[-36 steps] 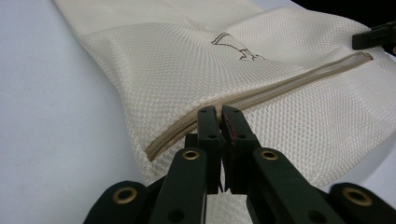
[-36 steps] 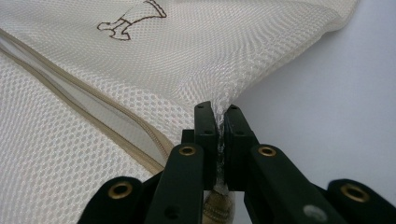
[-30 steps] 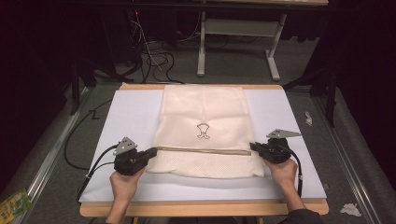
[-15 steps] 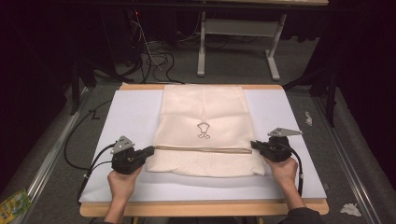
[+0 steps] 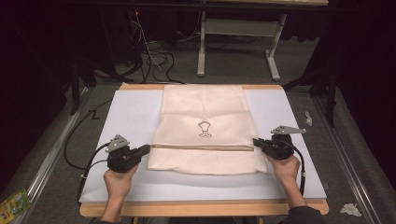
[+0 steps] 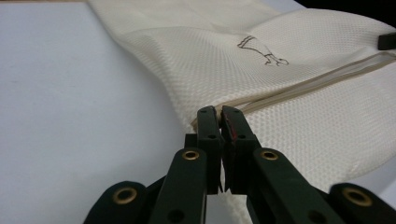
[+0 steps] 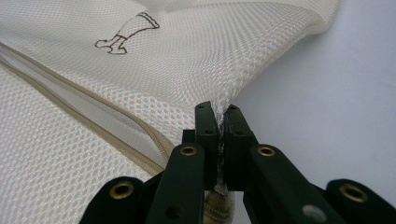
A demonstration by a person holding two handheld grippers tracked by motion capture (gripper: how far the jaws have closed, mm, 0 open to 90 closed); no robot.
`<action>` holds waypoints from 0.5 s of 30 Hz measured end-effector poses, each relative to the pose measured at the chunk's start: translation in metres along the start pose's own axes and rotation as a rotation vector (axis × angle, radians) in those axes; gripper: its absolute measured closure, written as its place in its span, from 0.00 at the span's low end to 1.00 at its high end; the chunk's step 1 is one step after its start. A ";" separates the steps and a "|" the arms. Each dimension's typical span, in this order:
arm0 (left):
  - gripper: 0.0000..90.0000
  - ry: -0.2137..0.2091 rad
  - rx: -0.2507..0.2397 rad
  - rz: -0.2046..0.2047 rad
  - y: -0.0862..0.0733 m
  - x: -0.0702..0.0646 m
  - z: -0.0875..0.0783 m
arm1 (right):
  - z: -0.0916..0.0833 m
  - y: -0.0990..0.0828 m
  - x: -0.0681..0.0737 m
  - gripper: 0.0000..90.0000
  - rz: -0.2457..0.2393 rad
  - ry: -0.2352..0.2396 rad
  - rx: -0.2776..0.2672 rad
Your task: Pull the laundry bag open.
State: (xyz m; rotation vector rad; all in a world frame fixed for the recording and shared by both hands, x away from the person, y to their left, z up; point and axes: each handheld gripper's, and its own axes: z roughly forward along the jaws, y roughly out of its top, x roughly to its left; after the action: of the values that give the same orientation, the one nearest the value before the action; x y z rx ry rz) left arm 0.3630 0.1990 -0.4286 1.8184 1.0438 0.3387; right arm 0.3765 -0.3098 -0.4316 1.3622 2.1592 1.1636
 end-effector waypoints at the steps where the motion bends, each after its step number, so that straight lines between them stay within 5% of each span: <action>1: 0.97 -0.003 0.001 -0.005 0.000 0.001 -0.001 | 0.000 0.000 -0.001 0.98 -0.007 -0.008 0.001; 15: 0.97 0.028 0.015 0.001 -0.004 0.004 0.002 | -0.001 0.001 -0.003 0.98 0.011 -0.006 0.003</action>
State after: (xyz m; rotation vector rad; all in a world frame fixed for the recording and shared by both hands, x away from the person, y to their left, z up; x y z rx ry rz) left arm 0.3647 0.2019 -0.4340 1.8327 1.0673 0.3582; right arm 0.3780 -0.3124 -0.4307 1.3787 2.1525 1.1593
